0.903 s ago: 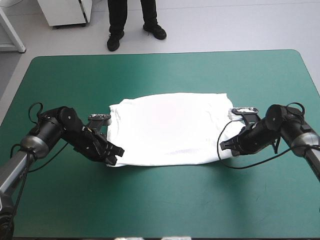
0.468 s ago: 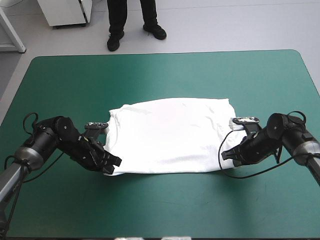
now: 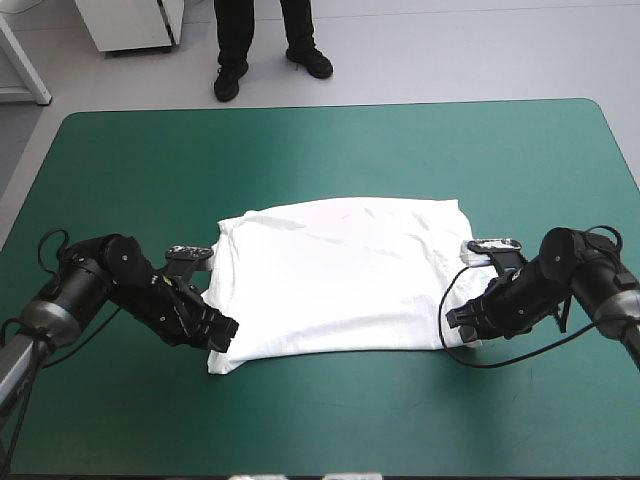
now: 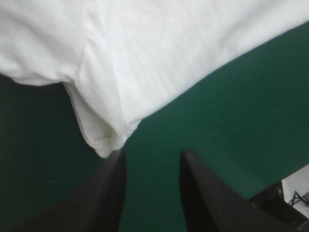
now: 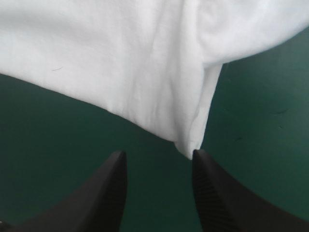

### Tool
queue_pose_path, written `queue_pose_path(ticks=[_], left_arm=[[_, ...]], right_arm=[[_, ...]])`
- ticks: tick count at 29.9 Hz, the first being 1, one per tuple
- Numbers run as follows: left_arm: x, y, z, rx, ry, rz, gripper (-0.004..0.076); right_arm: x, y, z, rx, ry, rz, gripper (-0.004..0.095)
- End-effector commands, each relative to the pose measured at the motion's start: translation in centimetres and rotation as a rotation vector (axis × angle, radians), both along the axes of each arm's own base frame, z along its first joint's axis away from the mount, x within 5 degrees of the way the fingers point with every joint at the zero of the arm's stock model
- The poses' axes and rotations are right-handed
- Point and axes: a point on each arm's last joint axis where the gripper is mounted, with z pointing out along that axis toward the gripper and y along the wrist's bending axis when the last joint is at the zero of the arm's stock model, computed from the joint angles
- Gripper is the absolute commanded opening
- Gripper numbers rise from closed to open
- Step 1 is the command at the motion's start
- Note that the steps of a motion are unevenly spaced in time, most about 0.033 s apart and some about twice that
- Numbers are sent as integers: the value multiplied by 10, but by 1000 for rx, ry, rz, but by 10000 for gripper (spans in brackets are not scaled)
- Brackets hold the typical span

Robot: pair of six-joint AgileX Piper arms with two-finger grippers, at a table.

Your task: Fold the cloth

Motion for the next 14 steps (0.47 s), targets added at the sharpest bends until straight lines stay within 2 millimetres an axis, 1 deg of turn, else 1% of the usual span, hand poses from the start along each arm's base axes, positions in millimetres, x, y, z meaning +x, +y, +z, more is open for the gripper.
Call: queue_pose_path(ticks=[1,4,7,9,10,12,14], left_arm=[[-16,0,38,-34,-70,1,286],[-18,6,76,-6,-231,34,286],[-13,15,109,71,-384,62,297],[-7,21,122,132,-458,80,339],[-3,23,125,164,-485,84,375],[6,26,125,209,-498,94,460],[17,25,117,223,-468,108,531]], right_arm=[[-6,2,35,35,-119,13,464],[-6,2,65,46,-228,13,463],[0,2,94,58,-336,8,463],[4,2,113,67,-412,2,463],[5,3,122,72,-444,-3,463],[7,3,135,78,-502,-8,463],[8,2,145,83,-544,-12,463]])
